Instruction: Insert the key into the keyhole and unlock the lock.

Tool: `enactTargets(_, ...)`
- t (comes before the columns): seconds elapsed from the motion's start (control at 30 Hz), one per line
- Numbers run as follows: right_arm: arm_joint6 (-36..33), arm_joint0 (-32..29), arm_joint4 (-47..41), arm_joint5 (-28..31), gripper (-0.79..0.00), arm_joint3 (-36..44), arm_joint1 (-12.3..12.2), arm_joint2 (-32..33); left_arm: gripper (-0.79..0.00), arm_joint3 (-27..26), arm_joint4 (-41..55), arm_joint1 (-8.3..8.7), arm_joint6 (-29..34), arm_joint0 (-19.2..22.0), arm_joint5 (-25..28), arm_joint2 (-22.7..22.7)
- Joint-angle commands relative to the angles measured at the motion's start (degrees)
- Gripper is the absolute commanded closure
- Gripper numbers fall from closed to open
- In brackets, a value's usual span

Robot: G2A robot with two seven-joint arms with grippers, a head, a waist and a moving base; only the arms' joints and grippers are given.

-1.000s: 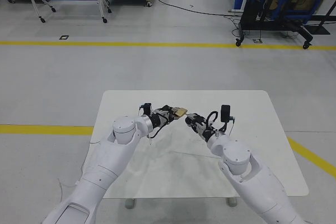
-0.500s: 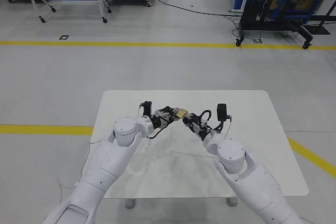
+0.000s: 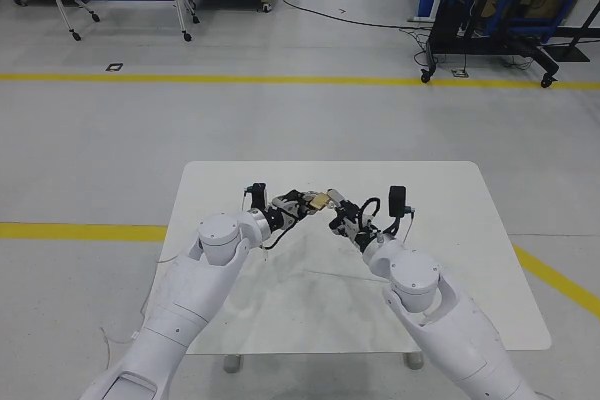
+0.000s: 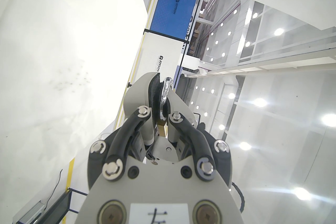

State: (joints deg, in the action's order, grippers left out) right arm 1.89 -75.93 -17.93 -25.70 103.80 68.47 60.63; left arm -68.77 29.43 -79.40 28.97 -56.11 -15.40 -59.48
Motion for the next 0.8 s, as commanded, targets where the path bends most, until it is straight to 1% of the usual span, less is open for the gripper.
enactTargets(0.0, 0.00, 0.00, 0.00, 0.00, -0.785, 0.00, 0.00, 0.00, 0.000, 0.07, 0.07, -0.06, -0.44, -0.21, 0.66, -0.01)
enactTargets(0.07, -0.14, -0.11, -0.35, 0.33, -0.785, 0.06, 0.02, 0.11, 0.000, 0.09, 0.27, -0.14, -0.91, -0.47, 1.86, -0.07)
enactTargets(0.13, -2.82, -1.45, -5.78, 3.22, -0.785, 0.24, 0.03, 2.55, 0.000, 0.18, 0.42, -0.21, -1.01, -0.77, 3.59, -0.17)
enactTargets(0.2, -9.69, -2.92, -12.85, 5.30, -0.785, -0.05, -0.26, 6.09, 0.000, 0.37, 0.51, -0.22, -0.40, -1.01, 5.55, -0.33)
enactTargets(0.3, -23.11, -4.33, -22.93, 5.80, -0.785, -2.27, -0.99, 11.90, 0.000, 0.73, 0.34, -0.22, 0.79, -1.25, 8.18, -0.48)
enactTargets(0.33, -26.20, -4.52, -24.65, 5.53, -0.690, -3.24, -1.22, 13.37, 0.000, 0.83, 0.13, -0.21, 1.10, -1.31, 8.92, -0.51)
enactTargets(0.4, -31.06, -4.30, -26.87, 3.34, -0.468, -4.90, -1.55, 14.81, 0.000, 0.86, 0.30, -0.23, 1.86, -1.47, 10.15, -0.60)
enactTargets(0.43, -32.36, -3.97, -27.70, 2.80, -0.382, -5.75, -1.65, 15.44, 0.000, 0.91, 0.45, -0.23, 2.25, -1.51, 10.52, -0.65)
enactTargets(0.53, -33.89, -3.46, -28.65, 2.31, -0.265, -7.21, -1.73, 15.83, 0.000, 0.89, 0.76, -0.28, 2.92, -1.44, 10.73, -0.68)
enactTargets(0.67, -34.26, -2.39, -30.52, 1.53, -0.111, -8.83, -1.57, 15.33, 0.000, 0.17, 0.43, -0.34, 3.59, -1.53, 11.18, -0.43)
enactTargets(0.7, -34.02, -1.91, -30.80, 1.27, -0.089, -9.33, -1.51, 15.04, 0.000, 0.00, 0.26, -0.34, 3.86, -1.57, 11.29, -0.36)
enactTargets(0.77, -33.52, -0.90, -31.26, 0.68, -0.095, -10.45, -1.35, 14.26, 0.000, -0.27, -0.11, -0.32, 4.21, -1.60, 11.36, -0.31)
